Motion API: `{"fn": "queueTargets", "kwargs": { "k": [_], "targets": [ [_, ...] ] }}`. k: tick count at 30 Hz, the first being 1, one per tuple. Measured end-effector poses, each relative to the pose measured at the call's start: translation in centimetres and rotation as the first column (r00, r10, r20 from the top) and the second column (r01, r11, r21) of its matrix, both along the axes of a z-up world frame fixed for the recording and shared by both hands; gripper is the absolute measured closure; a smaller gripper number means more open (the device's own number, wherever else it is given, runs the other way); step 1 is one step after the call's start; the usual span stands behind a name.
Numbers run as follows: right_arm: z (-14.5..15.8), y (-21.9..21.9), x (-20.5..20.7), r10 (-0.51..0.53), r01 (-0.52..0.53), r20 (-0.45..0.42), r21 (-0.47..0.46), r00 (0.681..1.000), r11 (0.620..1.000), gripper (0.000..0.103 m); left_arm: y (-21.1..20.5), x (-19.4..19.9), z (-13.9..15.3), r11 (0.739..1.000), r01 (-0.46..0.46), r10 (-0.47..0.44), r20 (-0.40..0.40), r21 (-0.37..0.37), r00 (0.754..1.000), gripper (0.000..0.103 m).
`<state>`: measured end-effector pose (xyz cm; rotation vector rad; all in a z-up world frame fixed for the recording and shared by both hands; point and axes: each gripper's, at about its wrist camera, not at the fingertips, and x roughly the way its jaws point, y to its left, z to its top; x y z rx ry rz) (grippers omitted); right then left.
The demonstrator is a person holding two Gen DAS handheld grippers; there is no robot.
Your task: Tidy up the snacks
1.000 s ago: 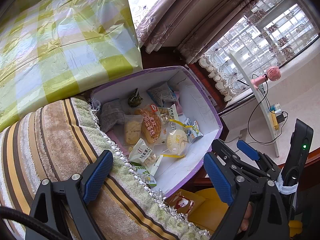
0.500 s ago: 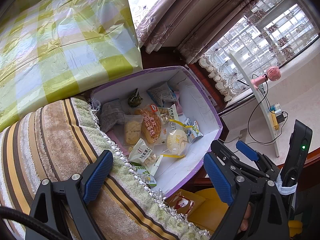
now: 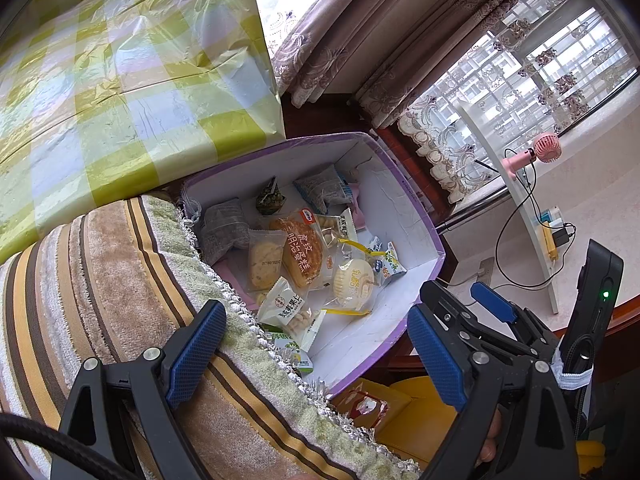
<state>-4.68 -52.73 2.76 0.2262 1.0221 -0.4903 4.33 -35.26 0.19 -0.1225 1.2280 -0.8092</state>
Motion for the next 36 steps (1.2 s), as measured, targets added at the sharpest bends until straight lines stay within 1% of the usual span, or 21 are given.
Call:
{"fn": "queueTargets", "kwargs": {
  "k": [29, 33, 35, 36],
  "targets": [
    [-0.01, -0.2, 0.15, -0.003, 0.003, 0.003, 0.004, 1.0, 1.0, 0.018, -0.04, -0.05, -0.03, 1.0, 0.0, 0.0, 0.001, 0.001, 1.0, 0.01],
    [0.02, -0.24, 0.11, -0.005, 0.005, 0.005, 0.006, 1.0, 1.0, 0.018, -0.1, -0.18, -0.03, 1.0, 0.007, -0.007, 0.013, 0.0, 1.0, 0.01],
    [0.13, -0.18, -0.05, -0.008, 0.007, 0.011, 0.009, 1.0, 1.0, 0.018, 0.01, -0.16, 0.05, 1.0, 0.011, -0.01, 0.015, -0.015, 1.0, 0.009],
    [0.24, -0.1, -0.06, -0.004, 0.004, 0.015, 0.011, 1.0, 1.0, 0.018, 0.27, -0.15, 0.34, 0.999, 0.013, -0.013, 0.014, -0.034, 1.0, 0.009]
  ]
}}
